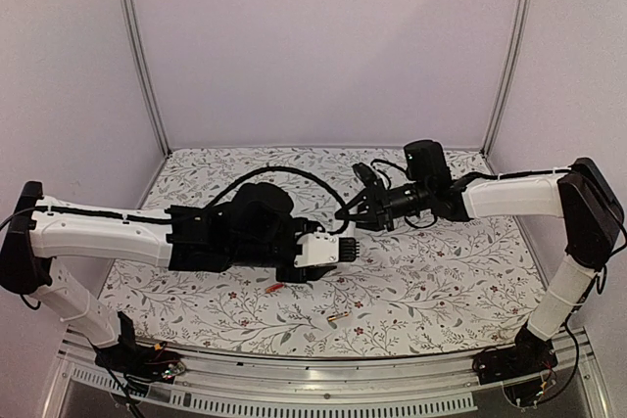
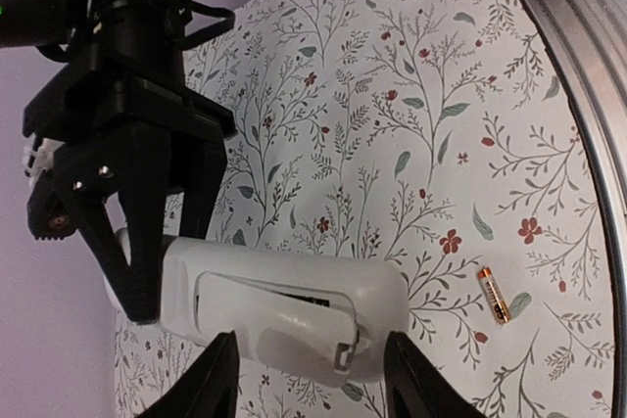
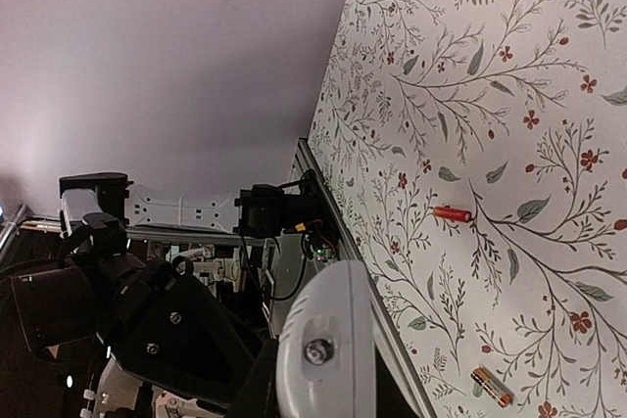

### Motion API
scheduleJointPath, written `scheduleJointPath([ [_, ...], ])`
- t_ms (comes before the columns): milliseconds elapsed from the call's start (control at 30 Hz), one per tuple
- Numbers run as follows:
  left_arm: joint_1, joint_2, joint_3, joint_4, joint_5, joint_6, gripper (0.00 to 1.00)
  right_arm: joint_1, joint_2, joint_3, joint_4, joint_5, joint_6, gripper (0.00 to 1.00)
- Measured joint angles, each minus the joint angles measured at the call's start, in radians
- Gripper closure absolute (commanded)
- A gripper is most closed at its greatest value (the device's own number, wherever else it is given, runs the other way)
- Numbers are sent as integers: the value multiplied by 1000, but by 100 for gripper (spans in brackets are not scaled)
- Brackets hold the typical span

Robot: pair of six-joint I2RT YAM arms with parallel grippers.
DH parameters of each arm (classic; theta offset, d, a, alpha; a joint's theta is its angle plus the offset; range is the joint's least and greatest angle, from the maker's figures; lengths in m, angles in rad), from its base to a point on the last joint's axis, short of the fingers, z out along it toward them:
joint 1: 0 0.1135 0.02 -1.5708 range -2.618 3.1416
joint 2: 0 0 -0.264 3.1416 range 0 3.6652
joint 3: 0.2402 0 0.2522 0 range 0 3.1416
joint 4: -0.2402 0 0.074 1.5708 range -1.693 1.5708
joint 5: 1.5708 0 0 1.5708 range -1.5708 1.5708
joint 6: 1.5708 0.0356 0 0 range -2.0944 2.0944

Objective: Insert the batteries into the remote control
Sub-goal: Remove the battery cover from the remote control.

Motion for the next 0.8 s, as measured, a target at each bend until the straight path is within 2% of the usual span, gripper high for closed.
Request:
scheduleJointPath([
  [133,0,-3,0,-3,-4,-30,35,-6,0,-5,16,2,14,100],
  [300,11,-56,0,-5,-8,-137,30,-21,-2,-19,23,36,14,100],
  [467,44,-82,43,-21,-27,-370,32,-26,-6,-31,37,99,13,100],
  [633,88,4,204,-117,-32,-637,37,-26,-8,-31,45,138,13,100],
  [800,95,97,294,-211,-2,-805,39,-27,-10,-31,52,159,13,100],
])
